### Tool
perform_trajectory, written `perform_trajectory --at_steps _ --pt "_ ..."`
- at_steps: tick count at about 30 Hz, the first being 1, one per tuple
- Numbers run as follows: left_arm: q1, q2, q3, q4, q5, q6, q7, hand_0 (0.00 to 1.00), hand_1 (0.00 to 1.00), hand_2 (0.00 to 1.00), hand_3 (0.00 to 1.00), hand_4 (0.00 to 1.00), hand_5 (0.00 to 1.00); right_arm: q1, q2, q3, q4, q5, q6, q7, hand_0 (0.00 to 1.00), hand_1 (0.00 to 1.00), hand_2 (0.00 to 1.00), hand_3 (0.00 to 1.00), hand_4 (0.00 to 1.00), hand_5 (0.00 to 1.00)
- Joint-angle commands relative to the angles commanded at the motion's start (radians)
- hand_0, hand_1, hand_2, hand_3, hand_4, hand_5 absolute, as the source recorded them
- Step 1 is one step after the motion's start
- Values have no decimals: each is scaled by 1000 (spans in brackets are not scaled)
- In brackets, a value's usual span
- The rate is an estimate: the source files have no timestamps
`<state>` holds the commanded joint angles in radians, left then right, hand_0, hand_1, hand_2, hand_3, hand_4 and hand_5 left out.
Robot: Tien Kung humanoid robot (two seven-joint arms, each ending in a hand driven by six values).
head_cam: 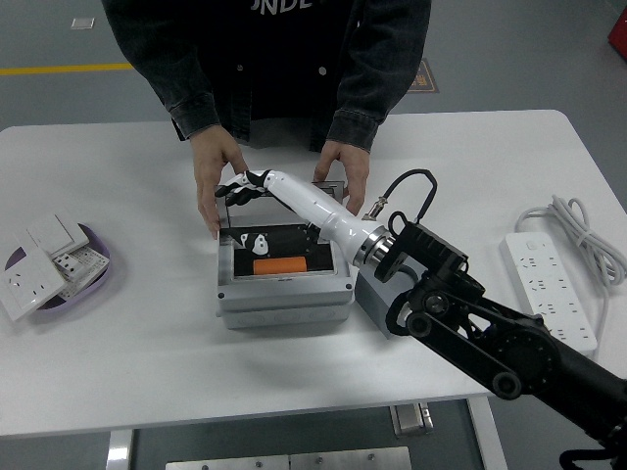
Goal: Pick up the cylinder from the cube,place it in the box,flap close box
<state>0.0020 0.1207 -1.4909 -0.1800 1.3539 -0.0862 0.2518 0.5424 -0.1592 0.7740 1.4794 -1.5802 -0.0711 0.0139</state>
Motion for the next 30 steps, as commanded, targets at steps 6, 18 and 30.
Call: perform_trajectory --at_steps 6,18,30 --pt "-5 3 0 0 3 -1 -1 634 659 573 632 713 322 78 -12 9 -86 119 0 -11 622 625 652 687 673 188" --pt "-9 6 -2 0 10 -2 1 634 659 572 631 714 323 156 -27 -75 -262 128 19 -38 621 626 654 688 664 205" --pt "-6 9 -2 0 5 0 -1 633 659 571 631 714 319 123 -131 -140 -82 77 18 -87 620 620 649 690 653 223"
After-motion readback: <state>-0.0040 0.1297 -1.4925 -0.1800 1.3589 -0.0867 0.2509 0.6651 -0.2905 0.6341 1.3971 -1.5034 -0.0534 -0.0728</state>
